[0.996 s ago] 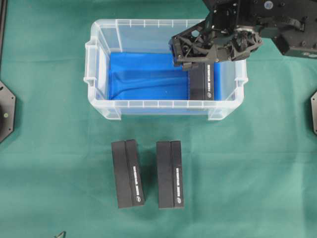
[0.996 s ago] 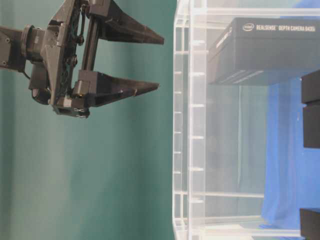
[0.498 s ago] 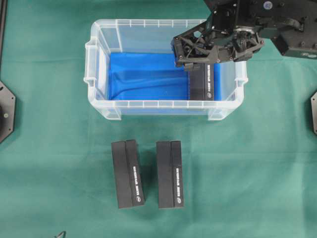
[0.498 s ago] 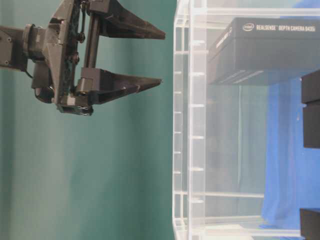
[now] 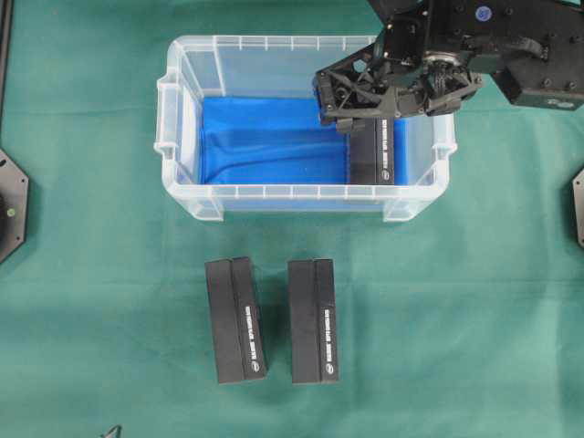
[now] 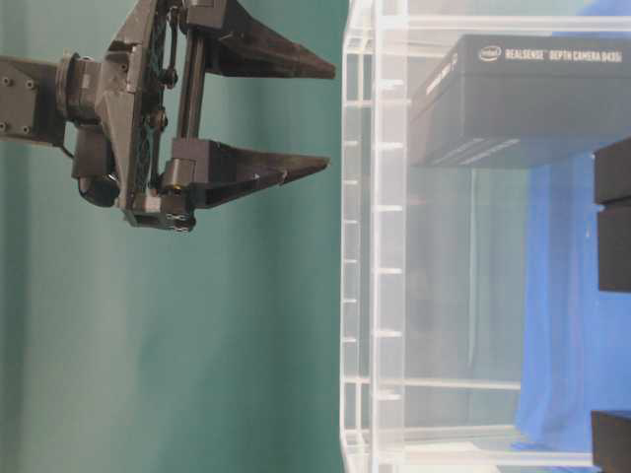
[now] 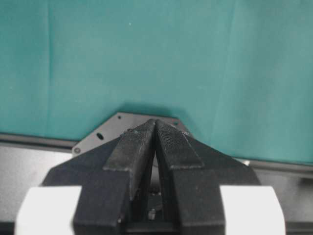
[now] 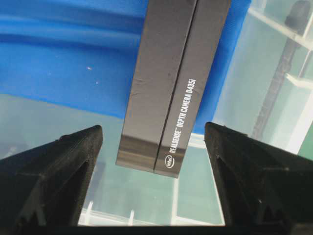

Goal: Take the box out of the case with the right arm.
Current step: 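Move the open right gripper over the last black box in the case, then lower and close the right gripper on the last black box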

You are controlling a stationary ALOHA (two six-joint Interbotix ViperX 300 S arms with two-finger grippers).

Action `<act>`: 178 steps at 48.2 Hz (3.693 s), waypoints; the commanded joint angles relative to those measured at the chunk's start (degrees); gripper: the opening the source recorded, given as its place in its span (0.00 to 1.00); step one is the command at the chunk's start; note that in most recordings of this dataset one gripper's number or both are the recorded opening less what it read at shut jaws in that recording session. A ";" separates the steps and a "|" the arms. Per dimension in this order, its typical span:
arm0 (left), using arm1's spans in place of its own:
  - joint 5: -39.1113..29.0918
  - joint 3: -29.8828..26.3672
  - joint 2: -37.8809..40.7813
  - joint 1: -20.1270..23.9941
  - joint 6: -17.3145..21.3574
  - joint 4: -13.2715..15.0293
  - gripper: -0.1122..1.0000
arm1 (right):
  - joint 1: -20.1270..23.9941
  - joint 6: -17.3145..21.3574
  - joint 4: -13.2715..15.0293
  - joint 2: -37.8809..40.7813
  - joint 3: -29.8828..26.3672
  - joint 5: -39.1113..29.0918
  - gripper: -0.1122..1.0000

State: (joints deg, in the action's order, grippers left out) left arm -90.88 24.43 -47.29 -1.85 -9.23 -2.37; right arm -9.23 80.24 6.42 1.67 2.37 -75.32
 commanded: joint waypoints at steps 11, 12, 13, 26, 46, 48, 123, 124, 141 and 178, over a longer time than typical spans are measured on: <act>0.18 -0.70 0.35 0.18 0.09 -0.18 0.10 | 0.18 0.44 -0.09 -0.44 -1.41 0.18 0.84; 0.18 -0.79 0.35 0.18 0.00 -0.18 0.10 | 0.18 0.44 -0.09 -0.44 -1.41 0.18 0.84; 0.18 -0.70 0.35 0.18 0.00 -0.18 0.10 | 0.18 0.44 -0.09 -0.44 -1.41 0.18 0.84; 0.18 -0.70 0.26 0.18 0.09 -0.18 0.10 | 0.18 0.70 -0.09 -0.44 -1.41 0.26 0.84; 0.18 -0.70 0.18 0.09 0.09 -0.18 0.10 | 0.18 1.85 -0.09 -0.26 -1.32 0.53 0.85; 0.18 -0.70 0.18 0.09 0.09 -0.18 0.10 | 0.18 1.85 -0.09 -0.18 -1.23 0.62 0.85; 0.26 -0.70 0.62 0.18 0.00 -0.18 0.10 | -0.79 5.71 0.53 5.98 9.05 15.03 0.85; 0.26 -0.70 0.62 0.09 0.00 -0.09 0.10 | -0.79 5.71 0.53 5.98 9.14 15.03 0.85; 0.26 -0.70 0.53 0.18 0.00 -0.09 0.10 | -1.05 7.21 -0.35 5.98 9.05 14.85 0.84; 0.18 -0.70 0.26 0.18 0.09 -0.18 0.10 | -1.49 8.44 -1.49 5.98 8.61 12.39 0.69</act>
State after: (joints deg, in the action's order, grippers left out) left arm -90.88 24.43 -47.20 -1.93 -9.23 -2.37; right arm -10.90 88.42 5.19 8.09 11.43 -62.93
